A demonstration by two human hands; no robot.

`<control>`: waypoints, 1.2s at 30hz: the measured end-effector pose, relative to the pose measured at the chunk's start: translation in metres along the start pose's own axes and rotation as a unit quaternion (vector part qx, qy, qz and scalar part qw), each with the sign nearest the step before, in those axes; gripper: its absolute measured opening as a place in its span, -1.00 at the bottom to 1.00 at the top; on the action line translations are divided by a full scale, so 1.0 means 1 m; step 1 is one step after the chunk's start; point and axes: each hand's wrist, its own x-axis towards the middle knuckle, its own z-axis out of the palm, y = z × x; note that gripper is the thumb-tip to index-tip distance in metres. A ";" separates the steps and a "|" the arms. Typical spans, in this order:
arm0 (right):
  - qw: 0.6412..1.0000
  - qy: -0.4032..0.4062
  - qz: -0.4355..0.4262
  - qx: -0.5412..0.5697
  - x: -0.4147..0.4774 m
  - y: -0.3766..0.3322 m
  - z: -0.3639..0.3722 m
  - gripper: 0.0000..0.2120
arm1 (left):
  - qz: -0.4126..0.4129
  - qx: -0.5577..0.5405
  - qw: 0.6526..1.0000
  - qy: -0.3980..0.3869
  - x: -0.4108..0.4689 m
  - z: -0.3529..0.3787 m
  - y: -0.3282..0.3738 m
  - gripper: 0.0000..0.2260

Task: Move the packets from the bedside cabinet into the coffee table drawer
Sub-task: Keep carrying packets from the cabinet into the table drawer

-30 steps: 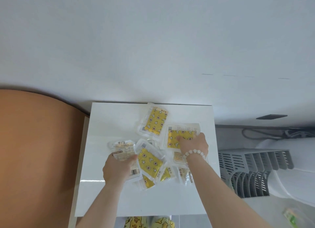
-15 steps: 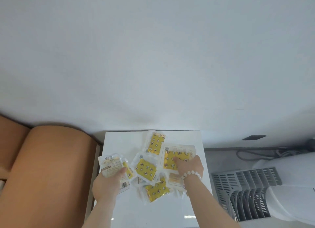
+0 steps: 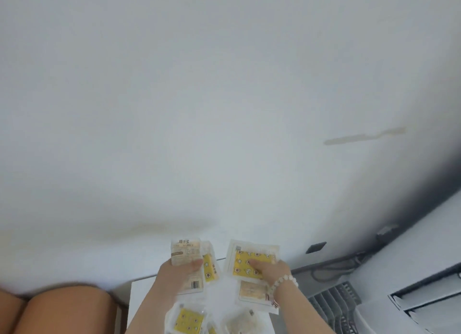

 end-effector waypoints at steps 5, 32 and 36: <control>0.998 0.028 -0.043 0.042 -0.024 -0.032 -0.046 -0.56 | 0.030 0.034 0.997 -0.066 -0.016 0.044 0.039 -0.80; 0.887 0.299 0.060 0.346 -0.159 0.120 -0.162 -0.39 | 0.025 0.320 0.842 -0.434 -0.123 0.218 -0.018 -0.86; 0.843 0.350 0.072 0.401 -0.191 0.160 -0.186 -0.42 | 0.003 0.362 0.788 -0.498 -0.159 0.249 -0.048 -0.79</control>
